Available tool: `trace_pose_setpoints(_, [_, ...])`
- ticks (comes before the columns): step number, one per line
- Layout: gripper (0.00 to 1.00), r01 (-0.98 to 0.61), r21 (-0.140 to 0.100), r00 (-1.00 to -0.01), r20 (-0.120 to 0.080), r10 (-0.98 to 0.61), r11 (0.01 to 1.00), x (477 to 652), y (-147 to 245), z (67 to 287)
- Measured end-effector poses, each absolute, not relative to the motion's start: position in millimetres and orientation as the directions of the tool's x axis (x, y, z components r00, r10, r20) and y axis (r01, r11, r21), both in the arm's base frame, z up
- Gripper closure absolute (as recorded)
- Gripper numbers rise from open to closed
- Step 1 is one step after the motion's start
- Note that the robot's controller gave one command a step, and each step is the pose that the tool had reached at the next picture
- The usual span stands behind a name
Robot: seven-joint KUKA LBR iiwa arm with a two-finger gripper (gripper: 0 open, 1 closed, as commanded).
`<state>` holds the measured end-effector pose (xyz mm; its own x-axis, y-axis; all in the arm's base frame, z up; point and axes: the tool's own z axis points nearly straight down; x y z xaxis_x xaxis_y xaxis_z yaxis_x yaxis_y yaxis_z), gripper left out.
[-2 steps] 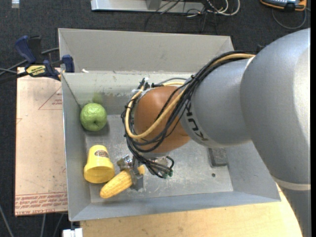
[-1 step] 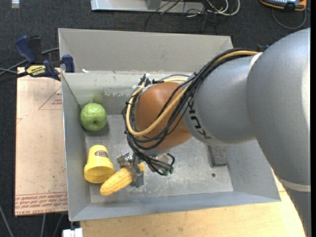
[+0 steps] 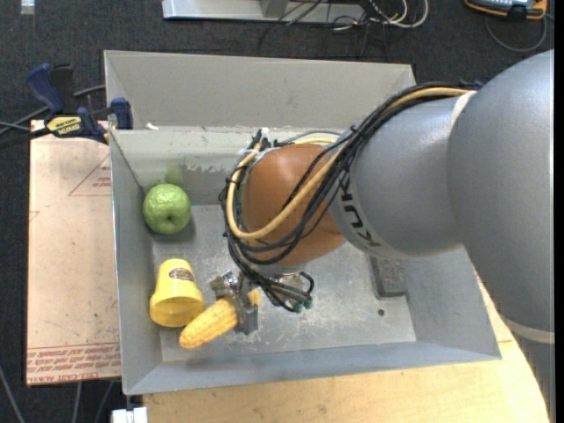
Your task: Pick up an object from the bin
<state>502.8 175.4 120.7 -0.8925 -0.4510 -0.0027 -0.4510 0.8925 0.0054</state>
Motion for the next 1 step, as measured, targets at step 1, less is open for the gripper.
trace_pose_setpoints(1, [1.00, -0.451, 0.006, -0.893, 0.001, -0.451, 0.893, 501.9, 175.3, 135.6])
